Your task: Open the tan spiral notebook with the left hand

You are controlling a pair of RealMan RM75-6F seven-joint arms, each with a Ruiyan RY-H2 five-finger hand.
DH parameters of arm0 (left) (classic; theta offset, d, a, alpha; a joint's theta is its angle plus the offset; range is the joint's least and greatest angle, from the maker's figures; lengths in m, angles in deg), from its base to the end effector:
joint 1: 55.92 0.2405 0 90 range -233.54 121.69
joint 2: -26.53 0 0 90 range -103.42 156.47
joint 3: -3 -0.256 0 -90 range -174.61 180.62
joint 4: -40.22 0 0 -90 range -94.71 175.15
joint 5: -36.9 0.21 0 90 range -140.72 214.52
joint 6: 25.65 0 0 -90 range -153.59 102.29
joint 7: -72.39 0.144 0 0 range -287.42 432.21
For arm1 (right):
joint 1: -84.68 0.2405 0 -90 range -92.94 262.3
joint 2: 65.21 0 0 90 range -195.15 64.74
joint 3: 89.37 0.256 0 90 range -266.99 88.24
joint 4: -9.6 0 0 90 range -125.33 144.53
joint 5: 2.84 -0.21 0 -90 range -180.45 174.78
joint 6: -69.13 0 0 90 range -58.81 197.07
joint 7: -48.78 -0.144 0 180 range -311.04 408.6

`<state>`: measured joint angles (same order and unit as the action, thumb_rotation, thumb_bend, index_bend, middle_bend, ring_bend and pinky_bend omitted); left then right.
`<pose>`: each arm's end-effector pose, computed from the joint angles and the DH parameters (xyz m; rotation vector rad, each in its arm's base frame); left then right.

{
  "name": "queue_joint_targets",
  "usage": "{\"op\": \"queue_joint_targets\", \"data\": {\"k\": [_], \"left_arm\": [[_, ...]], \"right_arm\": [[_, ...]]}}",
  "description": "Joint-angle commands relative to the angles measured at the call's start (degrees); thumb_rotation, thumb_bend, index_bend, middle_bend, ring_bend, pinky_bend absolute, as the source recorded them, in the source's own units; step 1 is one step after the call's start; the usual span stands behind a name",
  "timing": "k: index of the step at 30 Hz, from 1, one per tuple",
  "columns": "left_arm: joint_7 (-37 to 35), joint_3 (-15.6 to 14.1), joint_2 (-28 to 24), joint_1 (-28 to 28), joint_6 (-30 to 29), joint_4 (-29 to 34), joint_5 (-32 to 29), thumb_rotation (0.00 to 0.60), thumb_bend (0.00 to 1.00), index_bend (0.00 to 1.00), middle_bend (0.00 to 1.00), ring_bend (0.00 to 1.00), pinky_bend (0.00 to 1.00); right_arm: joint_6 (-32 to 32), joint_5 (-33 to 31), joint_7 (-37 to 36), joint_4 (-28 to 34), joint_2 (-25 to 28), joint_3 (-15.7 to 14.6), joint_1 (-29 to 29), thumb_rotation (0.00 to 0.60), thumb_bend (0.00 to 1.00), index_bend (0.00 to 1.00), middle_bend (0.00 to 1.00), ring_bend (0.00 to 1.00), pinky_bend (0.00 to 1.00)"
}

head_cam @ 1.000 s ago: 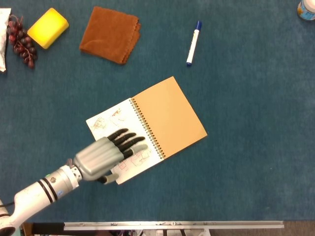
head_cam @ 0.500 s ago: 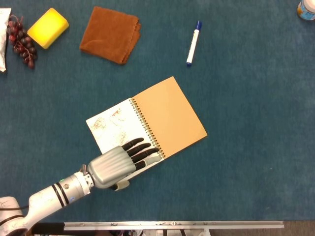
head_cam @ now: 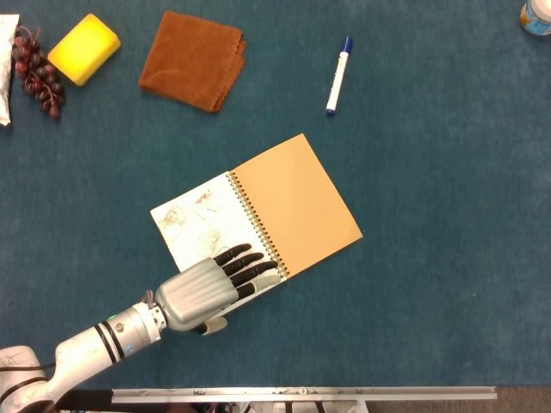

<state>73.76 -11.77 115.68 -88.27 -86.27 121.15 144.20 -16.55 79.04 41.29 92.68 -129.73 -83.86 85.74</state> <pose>-0.2029 0.1802 -0.0598 -2.5227 -0.8020 -0.9550 -0.3572 -0.1689 0.1883 1.2399 -0.8995 0.8495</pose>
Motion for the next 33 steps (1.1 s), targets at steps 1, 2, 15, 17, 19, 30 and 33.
{"op": "queue_joint_targets", "data": {"k": [1,2,15,17,19,30,33], "left_arm": [[-0.2,-0.1,0.3,-0.1,0.2,-0.7,-0.2,0.600,0.25,0.00,0.00,0.00,0.00],[-0.3,-0.1,0.3,-0.2,0.3,-0.9,-0.3,0.600,0.25,0.00,0.00,0.00,0.00],[-0.4,1.1,-0.2,-0.4,0.1,-2.7,-2.3,0.600,0.25,0.00,0.00,0.00,0.00],[-0.7,1.8,-0.6,-0.6,0.0,-2.7,-2.9,0.600,0.25,0.00,0.00,0.00,0.00],[-0.5,2.7,-0.9,-0.8,-0.1,-3.0,-3.6,0.600,0.25,0.00,0.00,0.00,0.00],[-1.5,8.0,-3.7,-1.9,1.2,-2.6,-10.5,0.600,0.25,0.00,0.00,0.00,0.00],[-1.9,8.4,-6.5,-1.3,0.0,0.1,-11.4,0.600,0.25,0.00,0.00,0.00,0.00]], "right_arm": [[-0.1,-0.1,0.0,0.1,0.0,0.0,-0.1,0.600,0.23,0.60,0.47,0.43,0.46],[-0.1,-0.1,0.1,0.1,0.0,0.0,-0.1,0.600,0.22,0.60,0.47,0.43,0.46],[0.0,-0.2,0.6,0.5,0.0,0.1,-0.1,0.600,0.23,0.60,0.47,0.43,0.46],[0.1,-0.3,0.7,0.6,-0.1,0.1,-0.1,0.600,0.23,0.60,0.47,0.43,0.46],[0.1,-0.4,0.8,0.6,-0.1,0.2,-0.1,0.600,0.23,0.60,0.47,0.43,0.46],[-0.2,-0.4,1.0,1.0,0.1,0.4,-0.2,0.600,0.23,0.60,0.47,0.43,0.46],[-0.1,-0.6,1.0,0.9,0.1,0.5,-0.2,0.600,0.23,0.60,0.47,0.43,0.46]]}}
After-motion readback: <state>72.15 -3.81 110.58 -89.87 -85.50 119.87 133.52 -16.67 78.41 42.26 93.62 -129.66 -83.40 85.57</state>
